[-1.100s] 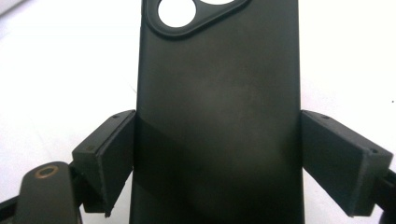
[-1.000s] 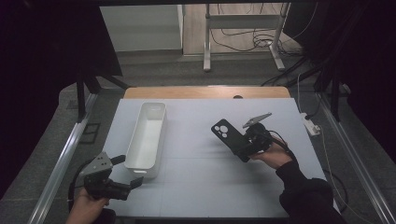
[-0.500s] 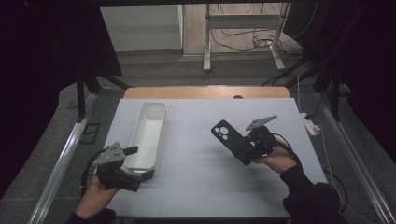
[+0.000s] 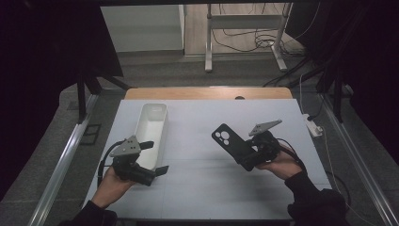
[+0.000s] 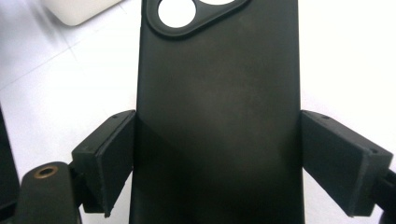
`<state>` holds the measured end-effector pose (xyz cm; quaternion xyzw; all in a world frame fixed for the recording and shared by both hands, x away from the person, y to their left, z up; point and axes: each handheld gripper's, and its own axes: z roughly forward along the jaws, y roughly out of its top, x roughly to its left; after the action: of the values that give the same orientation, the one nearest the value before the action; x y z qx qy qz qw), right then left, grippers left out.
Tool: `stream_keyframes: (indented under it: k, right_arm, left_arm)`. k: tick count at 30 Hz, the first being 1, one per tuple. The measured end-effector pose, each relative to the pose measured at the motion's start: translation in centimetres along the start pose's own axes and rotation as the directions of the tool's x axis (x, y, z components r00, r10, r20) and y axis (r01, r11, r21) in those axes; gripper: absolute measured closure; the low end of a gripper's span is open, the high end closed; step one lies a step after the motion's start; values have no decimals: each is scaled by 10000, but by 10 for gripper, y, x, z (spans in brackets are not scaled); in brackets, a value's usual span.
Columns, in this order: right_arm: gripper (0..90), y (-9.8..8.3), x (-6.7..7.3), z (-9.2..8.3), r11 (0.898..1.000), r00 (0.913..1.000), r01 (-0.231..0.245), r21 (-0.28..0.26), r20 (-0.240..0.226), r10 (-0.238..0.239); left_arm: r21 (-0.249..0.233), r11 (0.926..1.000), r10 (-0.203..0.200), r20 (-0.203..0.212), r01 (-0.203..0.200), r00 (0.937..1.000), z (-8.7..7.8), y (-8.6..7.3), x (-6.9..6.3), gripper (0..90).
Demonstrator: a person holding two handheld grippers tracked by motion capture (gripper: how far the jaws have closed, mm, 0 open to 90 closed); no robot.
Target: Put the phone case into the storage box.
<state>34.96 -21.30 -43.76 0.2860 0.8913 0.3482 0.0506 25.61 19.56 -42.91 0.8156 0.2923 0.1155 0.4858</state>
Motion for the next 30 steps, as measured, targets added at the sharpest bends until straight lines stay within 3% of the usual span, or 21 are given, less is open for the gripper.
stream_keyframes:
  k: [16,23,30]
  right_arm:
    - [145,-1,21,1,9982,9971,598,66,-469,-594]
    - [145,1,35,4,9952,9917,981,42,-833,-975]
    - [145,3,50,6,9893,9799,1456,-114,-1363,-1457]
  left_arm:
    - [-319,9985,464,843,-438,9954,24,15,2,0]
    - [-480,9971,650,1284,-592,9896,30,13,-1,0]
    - [-426,9966,762,1589,-703,9843,34,10,-4,0]
